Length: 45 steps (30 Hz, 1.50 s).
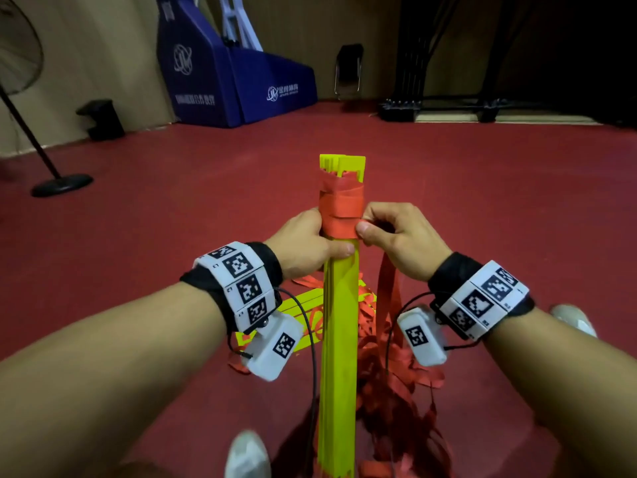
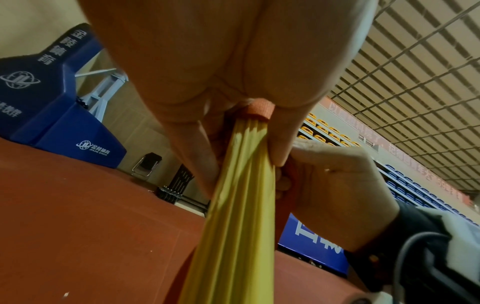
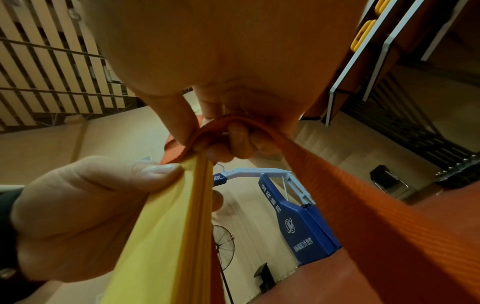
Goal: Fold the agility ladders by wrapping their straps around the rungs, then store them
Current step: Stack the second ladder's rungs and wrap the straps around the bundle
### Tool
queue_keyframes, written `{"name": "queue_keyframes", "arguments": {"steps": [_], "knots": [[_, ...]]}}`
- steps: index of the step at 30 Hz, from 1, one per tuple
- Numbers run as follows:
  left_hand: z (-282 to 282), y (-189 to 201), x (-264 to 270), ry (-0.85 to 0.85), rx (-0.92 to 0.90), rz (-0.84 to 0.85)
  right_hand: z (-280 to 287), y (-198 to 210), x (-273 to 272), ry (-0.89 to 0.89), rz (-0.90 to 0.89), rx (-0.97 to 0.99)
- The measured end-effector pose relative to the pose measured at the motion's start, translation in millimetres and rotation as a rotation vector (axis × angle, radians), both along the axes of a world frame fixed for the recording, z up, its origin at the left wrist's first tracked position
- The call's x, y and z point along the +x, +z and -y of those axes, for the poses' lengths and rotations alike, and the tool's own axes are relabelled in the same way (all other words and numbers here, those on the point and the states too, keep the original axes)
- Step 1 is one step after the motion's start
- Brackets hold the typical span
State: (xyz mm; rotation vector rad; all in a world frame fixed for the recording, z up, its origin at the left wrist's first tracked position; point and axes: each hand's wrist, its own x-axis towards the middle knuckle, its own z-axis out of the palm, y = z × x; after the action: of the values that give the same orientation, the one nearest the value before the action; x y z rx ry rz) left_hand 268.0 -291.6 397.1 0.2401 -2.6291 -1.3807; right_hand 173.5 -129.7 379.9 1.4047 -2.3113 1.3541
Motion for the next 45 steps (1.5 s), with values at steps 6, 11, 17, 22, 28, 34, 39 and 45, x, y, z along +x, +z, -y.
{"name": "queue_keyframes", "arguments": {"steps": [6, 11, 17, 22, 28, 34, 39, 45], "knots": [[3.5, 10.5, -0.4, -0.070, 0.044, -0.044, 3.1, 17.3, 8.2, -0.029, 0.008, 0.013], [4.9, 10.7, -12.7, -0.149, 0.086, -0.071, -0.4, 22.5, 4.6, -0.084, 0.028, 0.024], [8.1, 2.8, -49.9, -0.211, 0.231, -0.061, -2.7, 31.2, -22.0, -0.111, 0.053, 0.093], [12.1, -20.0, -69.0, -0.213, 0.385, -0.022, 0.3, 10.2, -40.0, -0.119, 0.098, 0.098], [23.1, -39.1, -95.0, -0.125, 0.510, 0.004, 12.7, -6.0, -72.3, -0.138, 0.172, 0.088], [31.1, -47.7, -117.3, -0.055, 0.629, -0.073, 19.9, -12.9, -102.6, -0.185, 0.158, 0.097], [33.4, -53.7, -124.6, -0.039, 0.738, -0.108, 26.8, -20.6, -110.8, -0.087, 0.177, 0.074], [32.9, -56.5, -128.8, 0.027, 0.870, -0.139, 40.4, -23.3, -110.3, -0.073, 0.252, -0.044]]}}
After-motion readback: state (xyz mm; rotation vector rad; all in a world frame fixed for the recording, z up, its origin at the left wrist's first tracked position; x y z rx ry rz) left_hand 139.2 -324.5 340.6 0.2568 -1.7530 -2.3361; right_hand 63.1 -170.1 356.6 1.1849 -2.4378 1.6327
